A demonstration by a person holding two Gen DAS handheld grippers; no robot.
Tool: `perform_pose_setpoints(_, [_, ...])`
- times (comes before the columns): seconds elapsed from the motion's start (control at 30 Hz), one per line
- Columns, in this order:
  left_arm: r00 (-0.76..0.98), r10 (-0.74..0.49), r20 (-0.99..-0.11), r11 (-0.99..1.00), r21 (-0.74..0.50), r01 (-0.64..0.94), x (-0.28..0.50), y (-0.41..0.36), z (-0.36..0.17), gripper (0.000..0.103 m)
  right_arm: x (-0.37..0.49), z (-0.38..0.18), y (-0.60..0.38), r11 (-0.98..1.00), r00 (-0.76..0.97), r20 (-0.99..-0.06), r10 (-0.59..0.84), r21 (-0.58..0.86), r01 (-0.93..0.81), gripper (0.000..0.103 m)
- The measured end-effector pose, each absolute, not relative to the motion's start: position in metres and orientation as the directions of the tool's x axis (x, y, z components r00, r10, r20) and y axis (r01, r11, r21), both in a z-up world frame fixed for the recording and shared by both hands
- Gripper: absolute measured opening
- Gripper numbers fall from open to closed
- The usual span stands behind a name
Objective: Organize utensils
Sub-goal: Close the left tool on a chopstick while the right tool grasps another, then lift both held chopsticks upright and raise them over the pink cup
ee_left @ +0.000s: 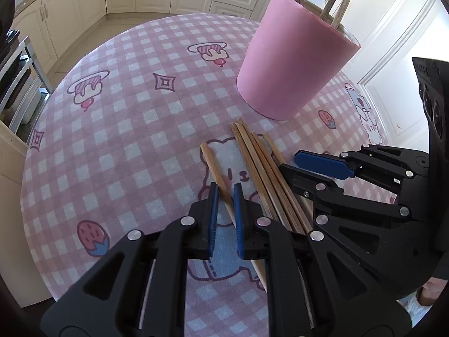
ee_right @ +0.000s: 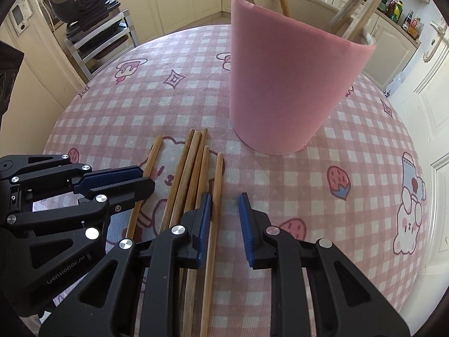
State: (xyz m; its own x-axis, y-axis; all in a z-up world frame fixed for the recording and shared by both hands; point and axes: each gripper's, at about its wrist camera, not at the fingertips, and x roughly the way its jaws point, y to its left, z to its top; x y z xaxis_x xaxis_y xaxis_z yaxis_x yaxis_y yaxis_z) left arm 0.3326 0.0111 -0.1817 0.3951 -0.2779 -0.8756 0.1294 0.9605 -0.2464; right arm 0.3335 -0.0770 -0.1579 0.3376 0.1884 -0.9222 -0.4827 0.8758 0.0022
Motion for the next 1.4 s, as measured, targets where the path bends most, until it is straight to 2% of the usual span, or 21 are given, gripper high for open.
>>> perform_pose_setpoints(0.1, [0.399,-0.287,-0.871,0.958,-0.262,0.117,0.335,0.014,-0.182,0.011,0.337,-0.159,-0.075,0.876,0.336,-0.923,0.189,0.004,-0.482,0.015])
perform_pose_setpoints(0.23, [0.420,-0.285,-0.862,0.959,-0.262,0.111,0.329,0.014,-0.184,0.011,0.338,-0.159,-0.077,0.881,0.348,-0.918,0.190,0.003,-0.473,0.006])
perform_pose_setpoints(0.63, [0.460,-0.318,-0.829,0.947,-0.299,0.116,0.315,0.023,-0.176,0.006,0.321,-0.146,-0.093,0.886,0.386,-0.883,0.267,0.067,-0.459,0.004])
perform_pose_setpoints(1.1, [0.580,-0.340,-0.740,0.940,-0.290,0.181,0.287,0.029,-0.101,0.006,0.291,-0.081,-0.109,0.880,0.511,-0.771,0.380,0.130,-0.457,0.004])
perform_pose_setpoints(1.4, [0.671,-0.354,-0.651,0.934,-0.279,0.221,0.264,0.026,-0.046,0.006,0.274,-0.034,-0.110,0.875,0.599,-0.681,0.422,0.132,-0.466,0.004])
